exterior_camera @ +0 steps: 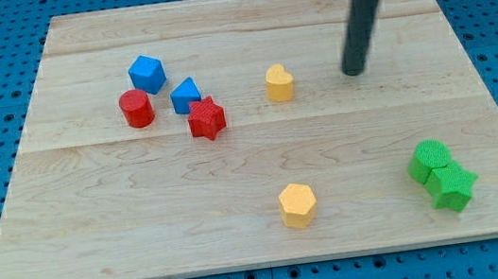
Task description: Push the yellow heart slightly towards the red star
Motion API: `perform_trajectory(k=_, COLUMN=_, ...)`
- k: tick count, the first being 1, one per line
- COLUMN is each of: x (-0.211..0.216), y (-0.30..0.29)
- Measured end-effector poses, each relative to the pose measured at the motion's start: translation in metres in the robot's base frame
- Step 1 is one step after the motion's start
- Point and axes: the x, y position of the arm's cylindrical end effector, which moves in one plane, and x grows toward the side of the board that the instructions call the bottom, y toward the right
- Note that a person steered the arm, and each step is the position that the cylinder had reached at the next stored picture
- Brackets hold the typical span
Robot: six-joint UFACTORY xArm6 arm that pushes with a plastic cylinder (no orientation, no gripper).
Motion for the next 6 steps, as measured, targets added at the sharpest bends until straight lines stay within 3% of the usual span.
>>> perform_trajectory(k=1, x=0.006, y=-0.052)
perform_trajectory(k=3, x=0.008, y=-0.092)
perform_trajectory(k=4, x=0.010, y=0.004)
perform_trajectory(k=5, x=0.038, y=0.147)
perform_trajectory(k=6, x=0.130, y=0.220)
